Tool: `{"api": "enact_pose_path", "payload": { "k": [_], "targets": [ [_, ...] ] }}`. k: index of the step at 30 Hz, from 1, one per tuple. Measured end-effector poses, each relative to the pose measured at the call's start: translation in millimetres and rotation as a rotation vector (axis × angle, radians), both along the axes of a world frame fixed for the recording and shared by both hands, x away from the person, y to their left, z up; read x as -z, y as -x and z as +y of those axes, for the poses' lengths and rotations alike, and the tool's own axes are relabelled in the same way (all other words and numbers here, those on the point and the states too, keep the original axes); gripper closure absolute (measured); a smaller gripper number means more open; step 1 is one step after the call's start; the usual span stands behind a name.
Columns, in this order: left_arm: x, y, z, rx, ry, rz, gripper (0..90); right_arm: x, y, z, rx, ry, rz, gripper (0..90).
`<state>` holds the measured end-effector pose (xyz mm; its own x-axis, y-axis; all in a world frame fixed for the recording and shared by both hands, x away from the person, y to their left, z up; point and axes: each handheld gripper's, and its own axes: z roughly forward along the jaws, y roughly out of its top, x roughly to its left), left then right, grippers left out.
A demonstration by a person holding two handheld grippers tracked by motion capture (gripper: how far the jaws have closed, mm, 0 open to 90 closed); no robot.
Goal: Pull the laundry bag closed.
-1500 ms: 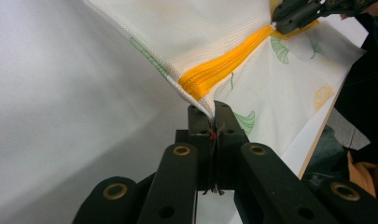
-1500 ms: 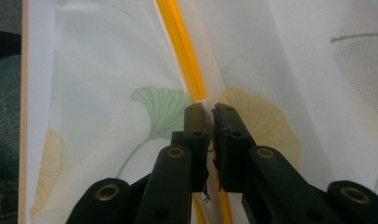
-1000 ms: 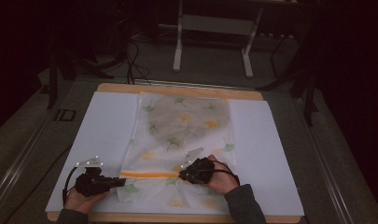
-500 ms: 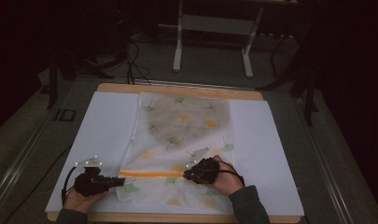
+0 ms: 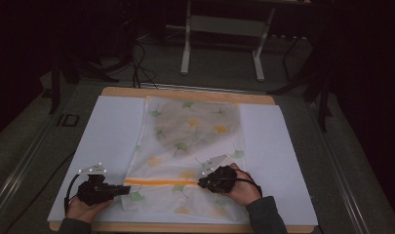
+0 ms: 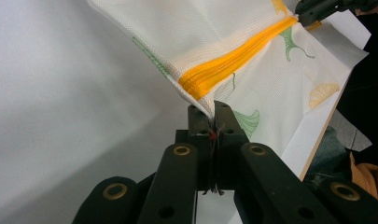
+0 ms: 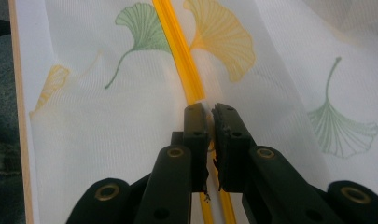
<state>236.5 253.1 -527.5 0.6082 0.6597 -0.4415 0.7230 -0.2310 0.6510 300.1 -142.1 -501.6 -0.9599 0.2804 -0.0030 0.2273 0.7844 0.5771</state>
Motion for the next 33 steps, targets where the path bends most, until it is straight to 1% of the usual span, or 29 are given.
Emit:
{"api": "enact_pose_path", "payload": {
  "k": [7,12,16,33],
  "targets": [
    [-0.2,0.0,-0.2,0.003,-0.001,0.0,88.6,-1.3,0.9,-8.2,0.014,-0.01,0.002,84.2],
    [-0.3,0.1,0.4,0.002,0.0,0.0,88.6,-1.2,0.9,-11.6,0.017,-0.005,0.002,84.2],
    [-0.4,0.3,0.3,0.0,-0.002,-0.001,88.6,-0.6,2.2,-16.1,0.024,-0.017,0.009,84.2],
    [0.2,-0.1,1.0,-0.001,-0.002,0.002,88.6,4.4,3.5,-32.5,0.053,-0.01,0.014,84.2]
  ]
}}
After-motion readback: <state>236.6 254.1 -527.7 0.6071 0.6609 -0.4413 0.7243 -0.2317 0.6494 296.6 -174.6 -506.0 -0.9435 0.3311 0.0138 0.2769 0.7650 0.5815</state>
